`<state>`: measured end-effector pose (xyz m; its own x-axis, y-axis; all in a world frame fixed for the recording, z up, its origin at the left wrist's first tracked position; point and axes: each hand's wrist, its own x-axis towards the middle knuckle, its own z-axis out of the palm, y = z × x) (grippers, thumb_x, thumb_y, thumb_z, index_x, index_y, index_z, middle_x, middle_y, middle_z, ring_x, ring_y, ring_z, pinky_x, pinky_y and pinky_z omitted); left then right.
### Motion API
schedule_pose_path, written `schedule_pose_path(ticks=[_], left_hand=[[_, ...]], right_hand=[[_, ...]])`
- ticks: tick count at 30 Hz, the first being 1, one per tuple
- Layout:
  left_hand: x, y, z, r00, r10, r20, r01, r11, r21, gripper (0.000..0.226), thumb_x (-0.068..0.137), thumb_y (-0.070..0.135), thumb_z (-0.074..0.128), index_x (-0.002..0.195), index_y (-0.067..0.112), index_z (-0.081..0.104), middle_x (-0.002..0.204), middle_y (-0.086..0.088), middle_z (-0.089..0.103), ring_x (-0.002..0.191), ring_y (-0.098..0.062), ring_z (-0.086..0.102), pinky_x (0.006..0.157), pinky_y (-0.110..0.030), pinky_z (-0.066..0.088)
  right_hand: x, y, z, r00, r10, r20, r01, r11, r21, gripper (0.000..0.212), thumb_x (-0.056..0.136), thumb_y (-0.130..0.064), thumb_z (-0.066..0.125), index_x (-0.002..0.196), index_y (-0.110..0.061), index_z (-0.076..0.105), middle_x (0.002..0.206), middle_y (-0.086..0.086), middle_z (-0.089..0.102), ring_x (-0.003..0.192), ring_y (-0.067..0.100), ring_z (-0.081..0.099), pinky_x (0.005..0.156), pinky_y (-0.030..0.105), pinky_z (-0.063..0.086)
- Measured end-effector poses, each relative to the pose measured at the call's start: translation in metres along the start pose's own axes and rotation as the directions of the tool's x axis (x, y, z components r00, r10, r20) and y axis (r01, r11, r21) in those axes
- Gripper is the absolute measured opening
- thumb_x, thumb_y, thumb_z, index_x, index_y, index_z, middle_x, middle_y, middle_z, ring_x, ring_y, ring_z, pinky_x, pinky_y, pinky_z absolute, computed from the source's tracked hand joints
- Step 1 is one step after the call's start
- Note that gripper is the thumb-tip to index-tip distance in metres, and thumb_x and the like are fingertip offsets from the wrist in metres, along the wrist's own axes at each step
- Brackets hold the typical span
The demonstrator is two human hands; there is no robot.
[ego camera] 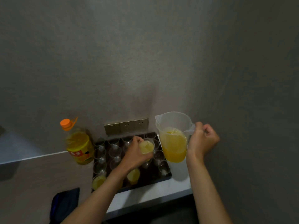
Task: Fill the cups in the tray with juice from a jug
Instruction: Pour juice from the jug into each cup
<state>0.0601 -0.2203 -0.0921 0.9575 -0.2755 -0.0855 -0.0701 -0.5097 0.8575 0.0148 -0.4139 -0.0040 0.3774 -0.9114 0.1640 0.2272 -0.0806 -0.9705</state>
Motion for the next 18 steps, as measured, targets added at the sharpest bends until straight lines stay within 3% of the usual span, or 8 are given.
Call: schedule_pose_path(ticks=[3,7,15,18], left_hand=[[0.007,-0.005,0.003,0.996,0.000,0.085,-0.006,0.997,0.074,0.059,0.073,0.022,0.086,0.114,0.018,0.043,0.106,0.003,0.055,0.087,-0.006,0.056,0.055,-0.010,0.044],[0.017,-0.017,0.009,0.986,0.025,0.164,-0.058,0.978,0.202,0.059,0.067,0.029,0.084,0.104,0.017,0.040,0.101,-0.002,0.053,0.081,-0.008,0.048,0.059,-0.021,0.040],[0.025,-0.042,0.017,0.970,0.072,0.234,-0.165,0.900,0.405,0.064,0.057,0.049,0.081,0.103,0.028,0.044,0.107,0.007,0.048,0.094,-0.011,0.049,0.077,-0.035,0.054],[0.024,-0.052,0.022,0.962,0.083,0.259,-0.192,0.884,0.426,0.069,0.059,0.049,0.080,0.115,0.027,0.047,0.117,0.009,0.050,0.104,-0.013,0.052,0.086,-0.036,0.053]], right_hand=[[-0.002,0.009,-0.007,1.000,0.026,-0.012,-0.026,1.000,-0.013,0.036,0.075,-0.003,0.059,0.054,-0.015,0.032,0.046,-0.012,0.022,0.051,0.010,0.020,0.046,0.030,0.019],[-0.004,0.021,-0.012,0.998,0.064,-0.016,-0.065,0.997,-0.045,0.036,0.077,-0.002,0.059,0.053,-0.014,0.034,0.044,-0.012,0.024,0.050,0.010,0.022,0.048,0.029,0.022],[-0.008,0.030,-0.017,0.995,0.089,-0.046,-0.090,0.996,-0.018,0.040,0.080,0.001,0.060,0.054,-0.014,0.035,0.047,-0.010,0.028,0.050,0.010,0.025,0.047,0.026,0.026],[-0.009,0.034,-0.021,0.994,0.104,-0.045,-0.105,0.994,-0.013,0.041,0.081,0.002,0.059,0.054,-0.014,0.034,0.043,-0.013,0.026,0.046,0.006,0.023,0.045,0.021,0.026]])
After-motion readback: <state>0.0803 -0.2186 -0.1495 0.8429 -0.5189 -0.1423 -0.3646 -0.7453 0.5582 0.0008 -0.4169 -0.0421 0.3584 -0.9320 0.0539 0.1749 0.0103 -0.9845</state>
